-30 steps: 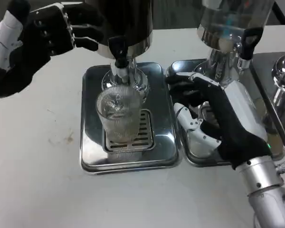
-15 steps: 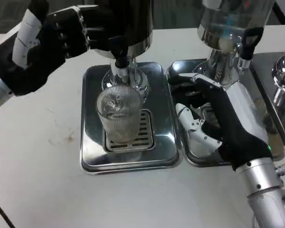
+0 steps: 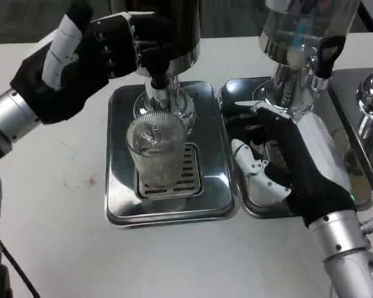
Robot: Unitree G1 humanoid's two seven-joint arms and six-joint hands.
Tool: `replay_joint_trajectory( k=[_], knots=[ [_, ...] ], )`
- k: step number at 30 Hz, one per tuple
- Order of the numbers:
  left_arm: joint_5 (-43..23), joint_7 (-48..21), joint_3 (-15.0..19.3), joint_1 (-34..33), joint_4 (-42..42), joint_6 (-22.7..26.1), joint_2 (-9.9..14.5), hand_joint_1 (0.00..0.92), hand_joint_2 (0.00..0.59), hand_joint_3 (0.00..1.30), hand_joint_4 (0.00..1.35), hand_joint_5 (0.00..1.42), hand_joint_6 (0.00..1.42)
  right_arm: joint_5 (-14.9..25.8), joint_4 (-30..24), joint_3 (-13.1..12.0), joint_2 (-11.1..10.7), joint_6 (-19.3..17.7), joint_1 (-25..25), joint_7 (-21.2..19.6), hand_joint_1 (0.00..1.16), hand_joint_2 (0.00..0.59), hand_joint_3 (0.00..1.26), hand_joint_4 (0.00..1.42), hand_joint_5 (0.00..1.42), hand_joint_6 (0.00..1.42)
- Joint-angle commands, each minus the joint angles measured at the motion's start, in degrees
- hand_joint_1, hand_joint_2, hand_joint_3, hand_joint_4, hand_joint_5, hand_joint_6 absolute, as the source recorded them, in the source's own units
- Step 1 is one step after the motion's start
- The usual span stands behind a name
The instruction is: Grasp the cup under the faucet to collect the drink, then remove the cup.
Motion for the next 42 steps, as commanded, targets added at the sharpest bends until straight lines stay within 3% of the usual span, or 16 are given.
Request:
replay_joint_trajectory(
  k=[1,20,42],
  knots=[
    [1.51,-0.01,-0.62,-1.67,0.8,-1.54,-0.88,0.0,0.059,0.36,0.26,0.3,0.29,0.15,-0.89,-0.51,0.27,-0.38,0.66,-0.89,0.42,0.461,0.41,0.46,0.55,0.49],
    [5.0,-1.94,-3.31,-1.06,2.09,-8.41,-2.18,0.0,0.058,0.36,0.26,0.29,0.27,0.45,-0.78,-0.96,0.77,-0.47,0.72,-0.84,0.42,0.461,0.41,0.46,0.56,0.49],
    [6.81,-1.22,-5.15,3.05,0.6,-21.56,-1.6,0.0,0.064,0.34,0.24,0.27,0.27,1.28,-0.98,-1.45,0.5,-0.26,0.68,-0.05,0.42,0.461,0.41,0.46,0.5,0.43]
  ],
)
